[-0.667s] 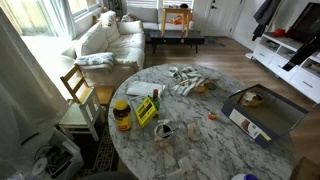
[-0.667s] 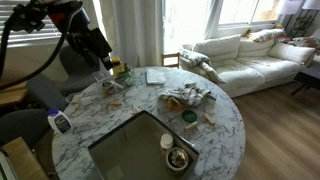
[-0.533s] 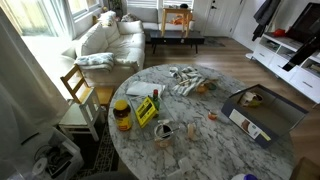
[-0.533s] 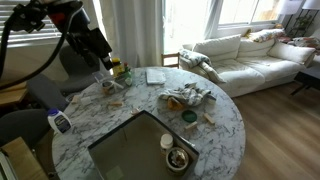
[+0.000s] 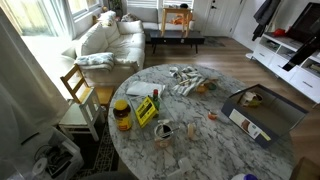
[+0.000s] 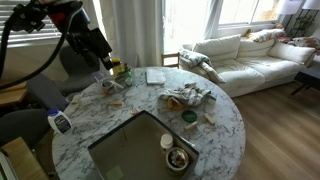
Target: Put the transparent container with the red lid upright
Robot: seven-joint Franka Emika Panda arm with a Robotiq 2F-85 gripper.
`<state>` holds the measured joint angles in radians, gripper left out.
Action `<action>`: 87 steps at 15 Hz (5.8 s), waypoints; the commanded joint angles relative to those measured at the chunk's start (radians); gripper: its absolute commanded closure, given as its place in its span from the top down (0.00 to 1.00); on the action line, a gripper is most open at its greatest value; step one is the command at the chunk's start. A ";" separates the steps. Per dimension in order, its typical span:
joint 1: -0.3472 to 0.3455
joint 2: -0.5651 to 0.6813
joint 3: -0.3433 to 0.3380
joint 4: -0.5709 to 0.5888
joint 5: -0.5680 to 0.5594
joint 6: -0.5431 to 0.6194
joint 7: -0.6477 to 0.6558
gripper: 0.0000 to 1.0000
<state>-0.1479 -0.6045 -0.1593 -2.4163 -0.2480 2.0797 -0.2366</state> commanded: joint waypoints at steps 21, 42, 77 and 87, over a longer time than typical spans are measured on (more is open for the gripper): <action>0.061 0.594 0.135 0.259 0.155 0.045 0.786 1.00; 0.110 0.976 0.021 0.308 0.354 0.388 0.953 1.00; 0.018 1.043 0.075 0.371 0.719 0.179 0.720 1.00; 0.024 1.123 0.061 0.445 0.794 0.118 0.842 1.00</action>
<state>-0.1125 0.4747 -0.0994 -2.0169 0.5080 2.2333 0.5692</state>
